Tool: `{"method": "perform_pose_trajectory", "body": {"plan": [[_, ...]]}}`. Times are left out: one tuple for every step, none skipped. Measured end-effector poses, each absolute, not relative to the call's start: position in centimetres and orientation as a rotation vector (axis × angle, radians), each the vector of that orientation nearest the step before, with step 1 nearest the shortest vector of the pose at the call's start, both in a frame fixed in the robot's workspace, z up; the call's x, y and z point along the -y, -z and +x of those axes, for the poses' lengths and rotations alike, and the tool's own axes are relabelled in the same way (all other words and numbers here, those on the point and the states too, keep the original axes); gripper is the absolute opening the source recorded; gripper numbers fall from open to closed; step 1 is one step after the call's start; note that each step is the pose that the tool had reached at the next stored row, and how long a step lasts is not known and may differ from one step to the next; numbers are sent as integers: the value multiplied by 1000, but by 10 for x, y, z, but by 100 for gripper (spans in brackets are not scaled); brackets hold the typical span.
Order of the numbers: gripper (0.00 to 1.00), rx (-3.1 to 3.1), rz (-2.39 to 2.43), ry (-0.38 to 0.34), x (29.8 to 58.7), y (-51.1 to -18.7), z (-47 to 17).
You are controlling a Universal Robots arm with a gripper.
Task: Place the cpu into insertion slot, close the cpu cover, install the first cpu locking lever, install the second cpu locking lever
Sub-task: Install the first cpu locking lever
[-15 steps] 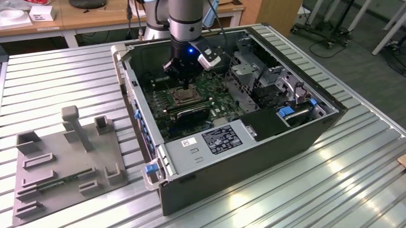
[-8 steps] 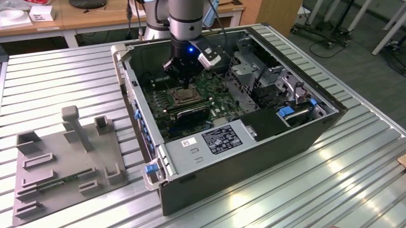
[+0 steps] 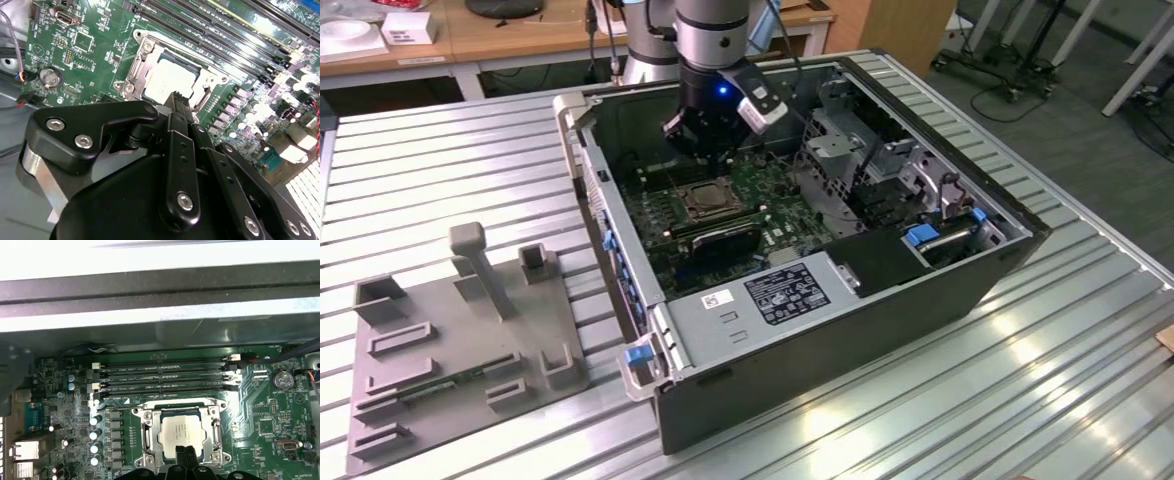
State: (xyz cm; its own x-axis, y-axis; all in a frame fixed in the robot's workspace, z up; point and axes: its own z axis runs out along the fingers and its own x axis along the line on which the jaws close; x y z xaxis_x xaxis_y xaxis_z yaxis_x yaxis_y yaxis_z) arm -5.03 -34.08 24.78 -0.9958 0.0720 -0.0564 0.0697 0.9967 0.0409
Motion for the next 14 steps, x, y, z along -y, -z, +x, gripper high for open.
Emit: {"method": "perform_pose_trajectory", "body": {"plan": [[10,-3081,109,-60,341,-248,-50],[10,-3081,109,-60,341,-248,-50],[10,-3081,109,-60,341,-248,-50],[10,-3081,109,-60,341,-248,-50],[10,-3081,109,-60,341,-248,-50],[10,-3081,109,-60,341,-248,-50],[10,-3081,109,-60,341,-248,-51],[10,-3081,109,-60,341,-248,-52],[10,-3081,109,-60,341,-248,-54],[10,-3081,109,-60,341,-248,-56],[10,-3081,109,-60,341,-248,-59],[10,-3081,110,-60,341,-248,-62],[10,-3081,109,-60,341,-248,-66],[10,-3081,109,-60,341,-248,-69]]}}
